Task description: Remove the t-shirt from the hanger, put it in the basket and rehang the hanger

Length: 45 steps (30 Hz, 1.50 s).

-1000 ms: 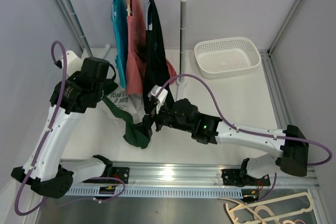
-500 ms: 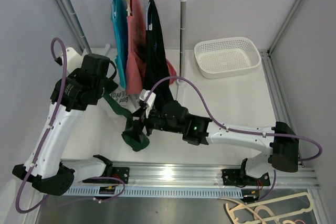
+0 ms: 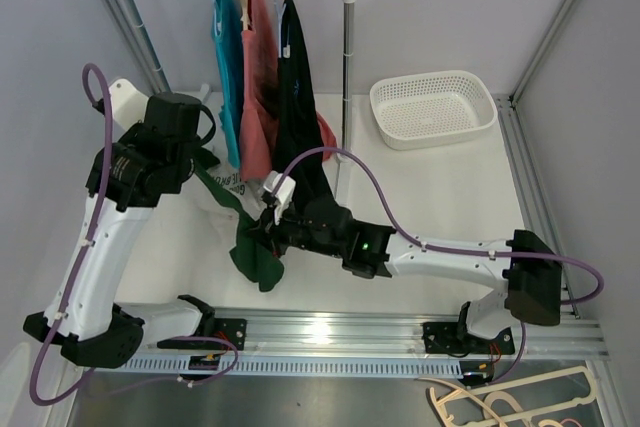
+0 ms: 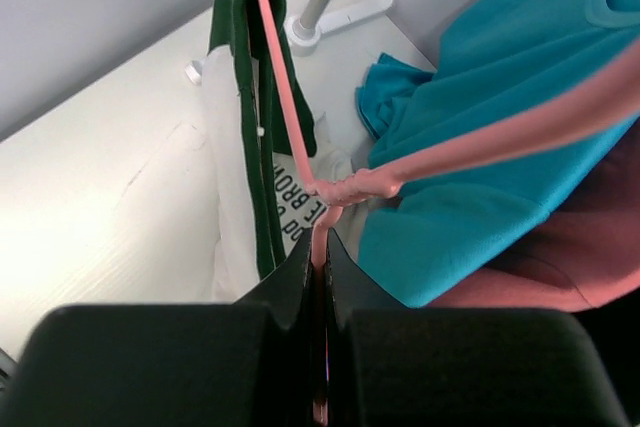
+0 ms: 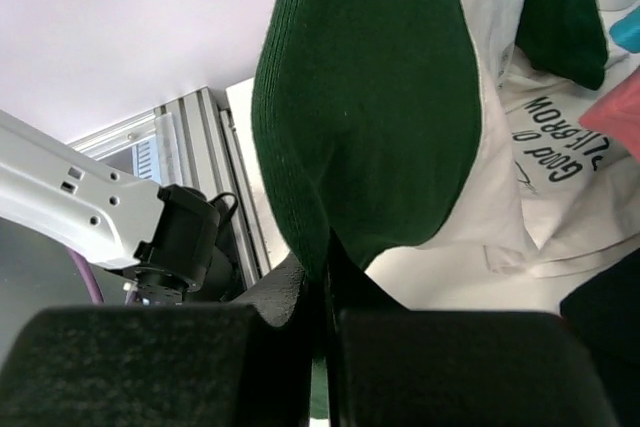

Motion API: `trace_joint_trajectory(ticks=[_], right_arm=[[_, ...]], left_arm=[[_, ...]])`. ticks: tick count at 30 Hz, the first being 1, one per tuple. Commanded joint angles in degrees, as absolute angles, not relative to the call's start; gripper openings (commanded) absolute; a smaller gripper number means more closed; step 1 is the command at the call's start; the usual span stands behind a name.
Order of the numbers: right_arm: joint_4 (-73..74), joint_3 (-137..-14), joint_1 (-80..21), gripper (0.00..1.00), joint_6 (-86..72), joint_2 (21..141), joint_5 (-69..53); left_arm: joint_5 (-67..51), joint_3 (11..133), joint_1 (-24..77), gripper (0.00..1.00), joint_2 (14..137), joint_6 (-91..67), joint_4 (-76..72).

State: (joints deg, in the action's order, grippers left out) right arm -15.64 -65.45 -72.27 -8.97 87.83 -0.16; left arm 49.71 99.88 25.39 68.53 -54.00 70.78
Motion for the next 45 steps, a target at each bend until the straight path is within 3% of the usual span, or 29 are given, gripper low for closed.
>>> trace_joint_trajectory(ticks=[1, 12, 22, 27, 30, 35, 40, 45], right_arm=[[-15.75, -64.17, -72.77, 0.00, -8.70, 82.63, 2.72], [-6.16, -49.86, -73.83, 0.00, -13.18, 59.70, 9.66], [-5.53, -38.25, -74.36, 0.00, -18.36, 53.17, 12.04], [-9.13, -40.33, -74.27, 0.00, -16.79, 59.21, 13.27], [-10.63, -48.05, -73.57, 0.00, -13.46, 67.28, 12.31], [-11.51, -62.03, -69.36, 0.00, -10.64, 79.70, 6.95], [-10.03, -71.27, -65.40, 0.00, -11.95, 86.91, 3.52], [-3.70, -68.39, -65.30, 0.00, -13.97, 81.49, 4.48]], left_arm=[[55.79, 100.64, 25.75, 0.01, 67.59, -52.65, 66.98], [53.18, 105.46, 17.93, 0.01, 73.55, -46.50, 60.38], [50.19, 112.93, 16.09, 0.01, 77.69, -43.86, 61.34], [40.81, 112.68, 16.69, 0.01, 75.15, -44.39, 62.23], [28.69, 108.65, 18.71, 0.00, 70.50, -40.53, 58.81], [5.06, 92.22, 20.48, 0.01, 55.31, -36.92, 46.51], [5.17, 88.50, 20.48, 0.01, 41.76, -33.67, 55.52], [11.32, 89.21, 20.39, 0.01, 38.15, -27.87, 61.61]])
